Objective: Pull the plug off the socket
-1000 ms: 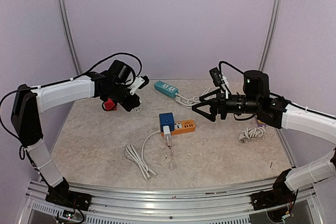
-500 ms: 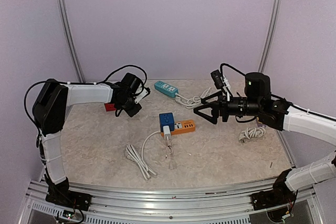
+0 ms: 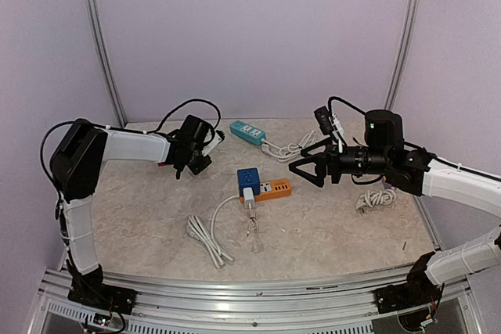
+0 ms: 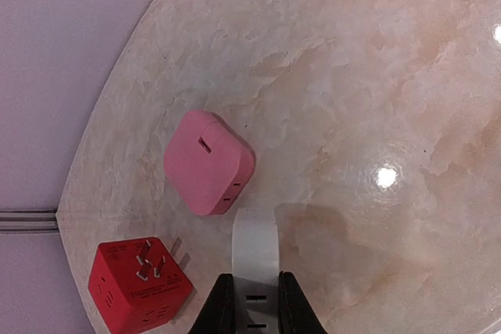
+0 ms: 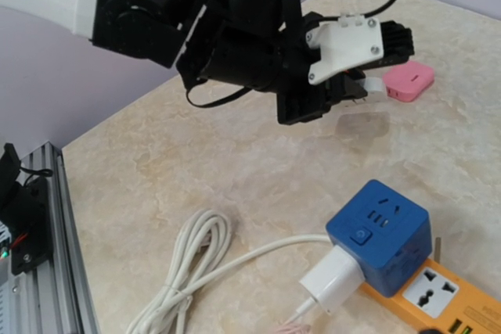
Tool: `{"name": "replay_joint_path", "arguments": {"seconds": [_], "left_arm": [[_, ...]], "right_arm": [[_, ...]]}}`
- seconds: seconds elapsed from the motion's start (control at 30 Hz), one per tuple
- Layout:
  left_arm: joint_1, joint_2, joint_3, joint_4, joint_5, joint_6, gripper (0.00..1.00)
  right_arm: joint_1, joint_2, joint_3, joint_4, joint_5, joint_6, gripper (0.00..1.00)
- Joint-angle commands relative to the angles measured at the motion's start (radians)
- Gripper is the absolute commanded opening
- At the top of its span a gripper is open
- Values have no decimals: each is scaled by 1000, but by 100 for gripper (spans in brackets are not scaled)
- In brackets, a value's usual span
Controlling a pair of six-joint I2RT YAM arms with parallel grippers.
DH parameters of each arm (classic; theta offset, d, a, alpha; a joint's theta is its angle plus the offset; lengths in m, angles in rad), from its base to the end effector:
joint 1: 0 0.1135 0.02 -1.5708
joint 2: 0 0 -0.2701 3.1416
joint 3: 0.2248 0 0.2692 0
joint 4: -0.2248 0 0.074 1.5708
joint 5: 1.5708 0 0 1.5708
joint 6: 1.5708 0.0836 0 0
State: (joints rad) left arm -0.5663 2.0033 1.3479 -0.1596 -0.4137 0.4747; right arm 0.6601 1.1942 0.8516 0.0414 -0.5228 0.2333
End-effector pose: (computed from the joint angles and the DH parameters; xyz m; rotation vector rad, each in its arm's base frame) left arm 0.4240 -0.2298 0.1368 0.9922 2.1220 0.4469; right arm 0.2334 0.2340 0.2896 -0.7859 1.8184 1.0873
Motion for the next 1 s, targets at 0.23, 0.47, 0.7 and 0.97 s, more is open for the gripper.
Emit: {"name": "replay_joint_path", "arguments": {"seconds": [0.23,0.47,0.7,0.97], "left_arm": [[-12,84,-20,60,13,-12,14],[-20,57,-28,23,96,-73,43],[-26,-85,-37,-13,175,-139,80],[-49,-289,-36,-8,125,-285,99]], "right_arm": [[-7,-21,-17,-21,3,2,92],[-7,-23,-24,-14,10,1,95],[-7,15,26,-35,33,-27,100],[-41,47,60,-44,17,3,100]]}}
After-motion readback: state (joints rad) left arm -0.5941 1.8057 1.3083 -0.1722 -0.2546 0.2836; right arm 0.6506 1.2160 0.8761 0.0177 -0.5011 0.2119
